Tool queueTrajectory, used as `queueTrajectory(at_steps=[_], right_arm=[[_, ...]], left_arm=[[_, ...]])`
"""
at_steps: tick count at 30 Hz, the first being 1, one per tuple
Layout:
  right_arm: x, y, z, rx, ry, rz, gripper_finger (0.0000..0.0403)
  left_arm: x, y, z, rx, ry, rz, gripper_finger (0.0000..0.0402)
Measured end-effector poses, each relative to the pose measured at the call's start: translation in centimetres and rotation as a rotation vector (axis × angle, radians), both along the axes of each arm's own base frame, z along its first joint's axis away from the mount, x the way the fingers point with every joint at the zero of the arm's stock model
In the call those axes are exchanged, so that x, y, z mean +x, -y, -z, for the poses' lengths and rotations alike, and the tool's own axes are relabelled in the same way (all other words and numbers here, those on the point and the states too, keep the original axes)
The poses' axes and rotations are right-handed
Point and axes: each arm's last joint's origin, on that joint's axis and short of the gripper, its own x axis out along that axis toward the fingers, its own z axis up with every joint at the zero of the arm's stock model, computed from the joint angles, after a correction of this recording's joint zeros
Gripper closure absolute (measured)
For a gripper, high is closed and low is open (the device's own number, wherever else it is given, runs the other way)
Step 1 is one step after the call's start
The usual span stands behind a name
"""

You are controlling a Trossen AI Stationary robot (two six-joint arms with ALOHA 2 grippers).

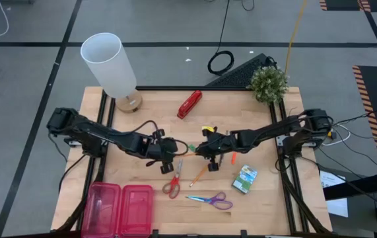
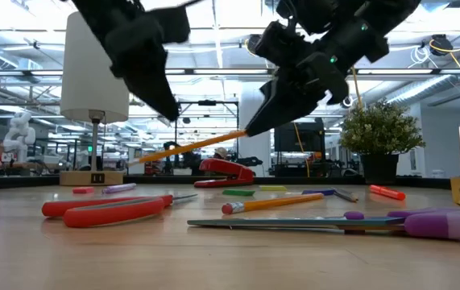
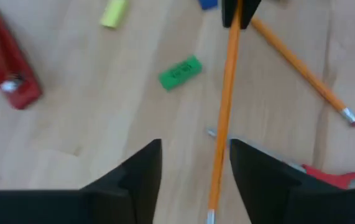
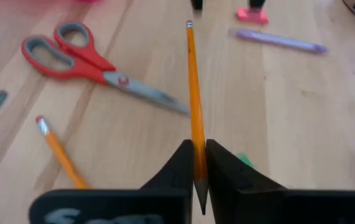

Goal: Pack school essentials
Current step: Put the left yellow pencil into the red supply box

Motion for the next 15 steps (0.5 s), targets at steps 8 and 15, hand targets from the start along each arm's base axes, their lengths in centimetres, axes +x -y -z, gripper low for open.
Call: queueTrajectory(at_steps=[8, 15], right_arm=[[-4.2, 0.5, -4.3, 0.003, 0.029, 0.008, 0.0388], [-8.7, 0.3, -7.1, 0.05, 0.19, 0.015, 0.0388]], left_arm=[[-3.2, 1.8, -4.1, 0.146, 0.154, -0.046, 0.019], [-4.4, 3.5, -5.1, 0.275, 0.215, -0.035, 0.019]])
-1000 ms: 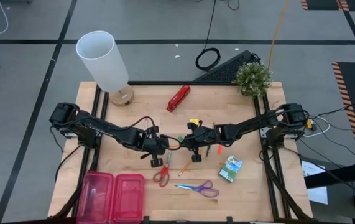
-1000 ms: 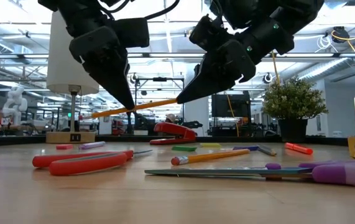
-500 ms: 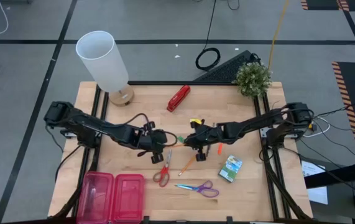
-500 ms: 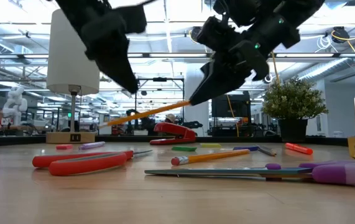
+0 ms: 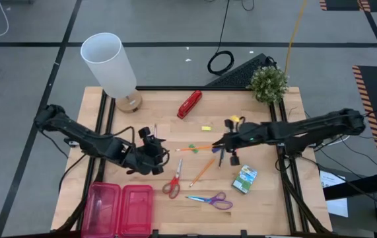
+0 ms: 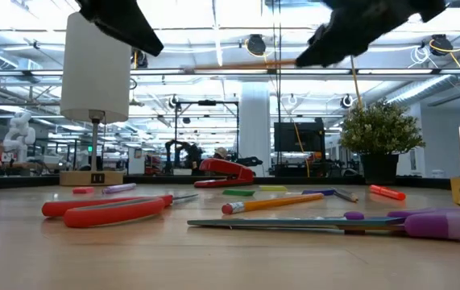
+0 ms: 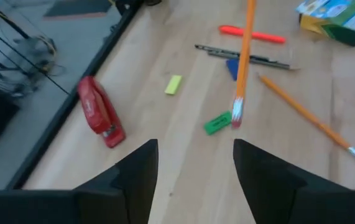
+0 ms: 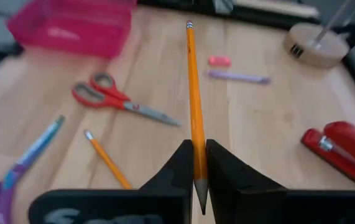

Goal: Pack school essentials
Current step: Put the left yellow pencil into the red supply box

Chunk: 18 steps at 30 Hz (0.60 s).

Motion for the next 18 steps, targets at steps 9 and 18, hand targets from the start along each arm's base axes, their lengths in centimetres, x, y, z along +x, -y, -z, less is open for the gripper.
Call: queueTrajectory(at_steps=[9, 18], right_arm=[[-3.2, -0.4, -1.8, 0.028, 0.273, -0.037, 0.0388], [-3.7, -0.6, -1.4, 0.079, 0.593, -0.108, 0.0388]], left_arm=[[1.0, 0.3, -0.4, 0.019, 0.094, 0.029, 0.019], [2.6, 0.2, -0.3, 0.061, 0.449, 0.19, 0.019]])
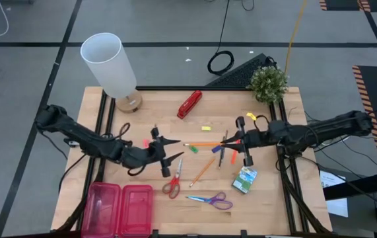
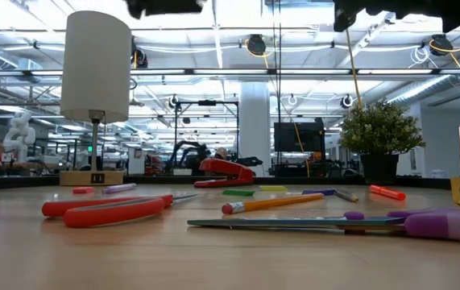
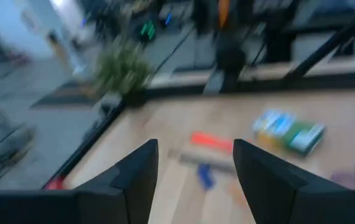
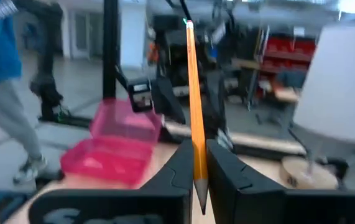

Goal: Pack school essentials
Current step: Put the left yellow pencil into the red supply box

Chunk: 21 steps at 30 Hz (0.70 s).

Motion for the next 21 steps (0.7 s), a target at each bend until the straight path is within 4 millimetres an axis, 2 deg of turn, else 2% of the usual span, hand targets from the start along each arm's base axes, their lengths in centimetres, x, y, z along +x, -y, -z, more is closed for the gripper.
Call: queueTrajectory(at_steps=[5, 13, 21], right_arm=[[0.4, -0.1, -0.1, 0.005, 0.065, -0.003, 0.0388], [1.6, -0.2, 0.0, 0.018, 0.155, -0.007, 0.0387], [3.2, -0.5, 1.2, 0.017, 0.183, -0.042, 0.0387]], left_arm=[[0.4, -0.9, -1.1, 0.009, 0.177, 0.126, 0.019], [1.1, -2.8, -2.2, 0.023, 0.275, 0.21, 0.0189], [0.8, -1.5, -2.6, 0.107, 0.3, 0.289, 0.0189]])
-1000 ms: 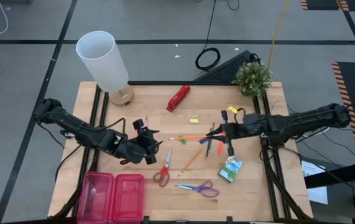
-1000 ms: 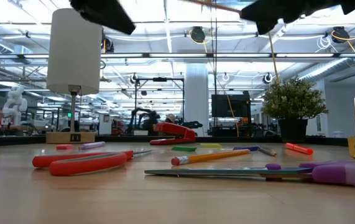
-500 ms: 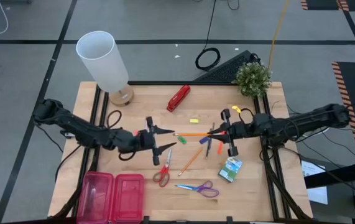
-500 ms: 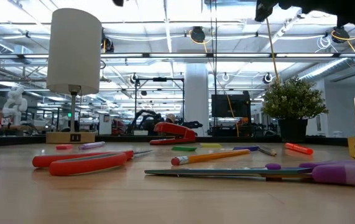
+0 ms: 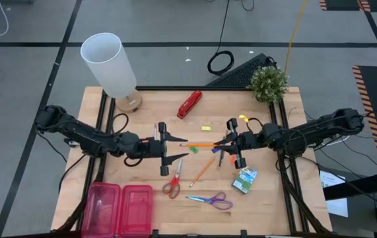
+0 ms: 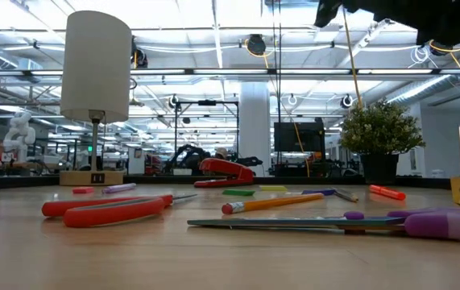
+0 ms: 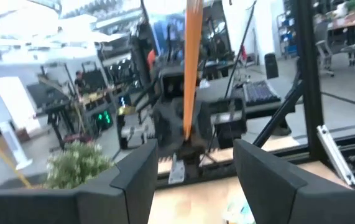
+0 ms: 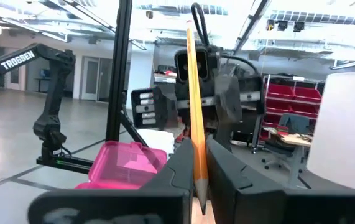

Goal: Pack school essentials
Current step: Put the left yellow pencil into the red supply box

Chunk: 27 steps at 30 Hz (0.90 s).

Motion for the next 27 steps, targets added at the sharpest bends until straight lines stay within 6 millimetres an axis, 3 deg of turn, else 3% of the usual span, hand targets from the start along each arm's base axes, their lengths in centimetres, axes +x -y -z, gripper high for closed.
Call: queueTrajectory(at_steps=[7, 17, 27], right_arm=[[1.1, -0.2, 1.0, -0.002, 0.034, -0.04, 0.0387], [2.0, -0.3, 2.2, -0.003, 0.039, -0.038, 0.0387], [2.1, -0.3, 2.3, -0.002, 0.039, -0.03, 0.0387]], left_arm=[[-0.2, 0.6, -0.2, 0.025, 0.016, 0.009, 0.0187], [-0.4, 0.8, -0.9, -0.003, 0.089, 0.022, 0.0148], [-0.5, 0.8, -1.2, -0.024, 0.12, 0.05, 0.0206]])
